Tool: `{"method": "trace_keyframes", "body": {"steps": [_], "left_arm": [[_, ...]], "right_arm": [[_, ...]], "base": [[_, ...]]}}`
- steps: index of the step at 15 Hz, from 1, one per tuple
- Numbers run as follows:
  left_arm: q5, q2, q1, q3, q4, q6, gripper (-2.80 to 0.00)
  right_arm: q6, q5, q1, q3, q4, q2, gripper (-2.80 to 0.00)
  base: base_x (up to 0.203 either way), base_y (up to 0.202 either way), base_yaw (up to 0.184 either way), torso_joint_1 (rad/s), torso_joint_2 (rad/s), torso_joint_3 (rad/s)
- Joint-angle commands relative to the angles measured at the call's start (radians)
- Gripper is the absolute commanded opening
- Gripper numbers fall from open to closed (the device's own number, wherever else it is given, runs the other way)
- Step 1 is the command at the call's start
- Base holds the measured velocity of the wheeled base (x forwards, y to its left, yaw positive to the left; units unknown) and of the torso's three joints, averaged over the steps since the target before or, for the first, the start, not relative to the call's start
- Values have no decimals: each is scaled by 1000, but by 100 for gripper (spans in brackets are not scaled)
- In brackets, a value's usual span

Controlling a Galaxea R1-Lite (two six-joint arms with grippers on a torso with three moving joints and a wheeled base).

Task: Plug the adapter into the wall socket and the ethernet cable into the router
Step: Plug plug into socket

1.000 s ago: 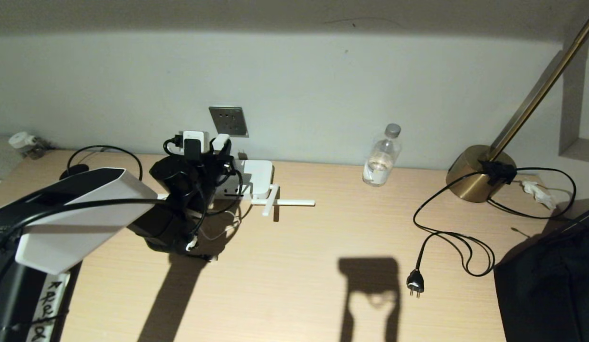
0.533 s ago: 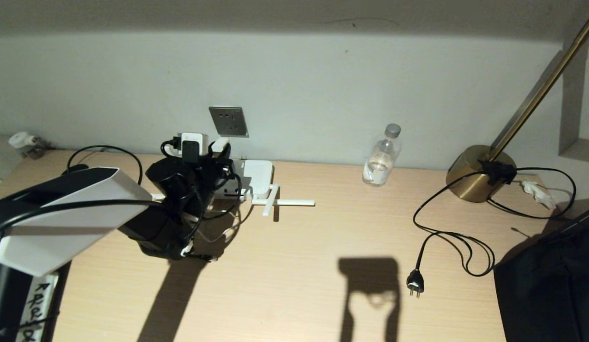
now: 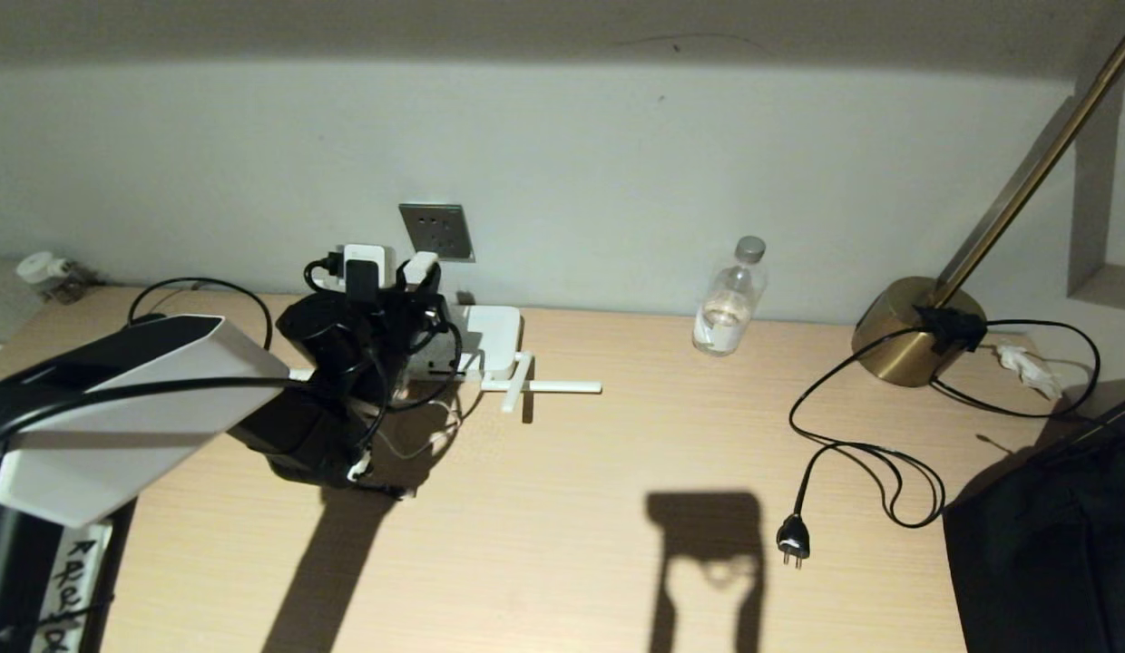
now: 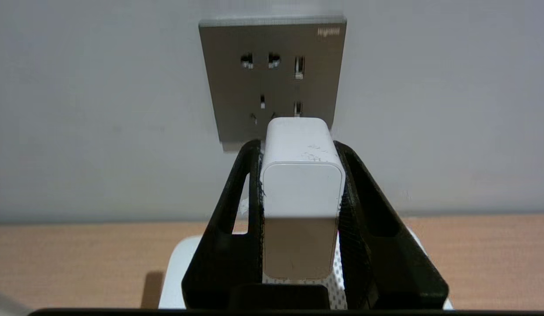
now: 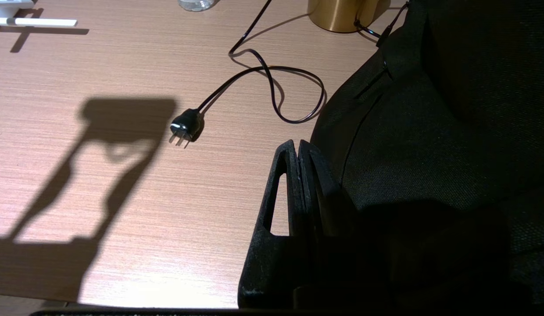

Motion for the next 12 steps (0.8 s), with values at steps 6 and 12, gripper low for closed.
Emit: {"method": "trace_keyframes", "body": {"steps": [6,12], "left_arm": [[0,84,3,-118,-8,-3,-280],[0,136,9,-190,-8,-8,-280]], "right_arm": [[0,0,0,0,-1,2,-280],[0,0,0,0,-1,2,-280]], "base": [[0,0,0,0,0,0],[0,0,0,0,0,0]]}}
